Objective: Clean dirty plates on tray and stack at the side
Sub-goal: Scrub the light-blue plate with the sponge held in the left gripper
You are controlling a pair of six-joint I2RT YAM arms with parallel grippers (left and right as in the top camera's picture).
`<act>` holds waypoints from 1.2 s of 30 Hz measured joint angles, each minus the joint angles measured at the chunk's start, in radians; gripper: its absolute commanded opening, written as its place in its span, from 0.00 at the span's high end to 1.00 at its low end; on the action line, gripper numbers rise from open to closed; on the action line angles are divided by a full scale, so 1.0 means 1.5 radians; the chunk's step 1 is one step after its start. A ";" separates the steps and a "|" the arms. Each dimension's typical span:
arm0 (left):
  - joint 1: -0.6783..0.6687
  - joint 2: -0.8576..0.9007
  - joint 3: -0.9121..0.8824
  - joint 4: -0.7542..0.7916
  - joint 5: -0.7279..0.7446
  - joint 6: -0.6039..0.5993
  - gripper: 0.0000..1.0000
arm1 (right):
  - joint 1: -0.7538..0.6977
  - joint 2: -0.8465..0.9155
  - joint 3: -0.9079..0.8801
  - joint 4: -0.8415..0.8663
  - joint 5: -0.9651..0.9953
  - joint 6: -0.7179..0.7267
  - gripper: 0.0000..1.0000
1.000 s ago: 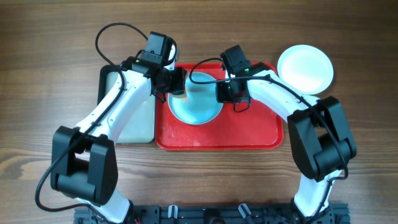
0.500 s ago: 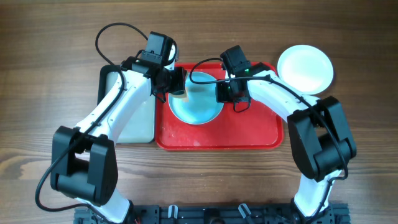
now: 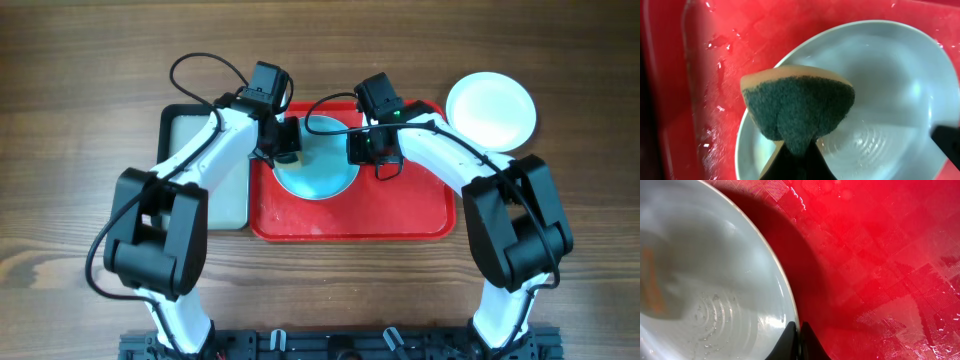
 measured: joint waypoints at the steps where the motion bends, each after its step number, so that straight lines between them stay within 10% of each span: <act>1: -0.003 0.006 0.000 0.005 0.000 -0.002 0.96 | 0.000 0.000 0.000 0.000 0.000 0.000 0.96; 11: -0.043 0.060 0.022 0.038 -0.034 -0.057 0.96 | -0.003 0.000 -0.001 -0.001 0.013 0.005 0.96; 23: -0.034 0.098 0.026 0.101 0.323 -0.010 0.96 | -0.005 0.000 -0.001 0.002 0.017 0.005 0.96; 36: -0.023 -0.078 0.025 -0.066 0.069 -0.005 0.96 | -0.004 0.000 -0.001 0.005 0.014 0.007 0.96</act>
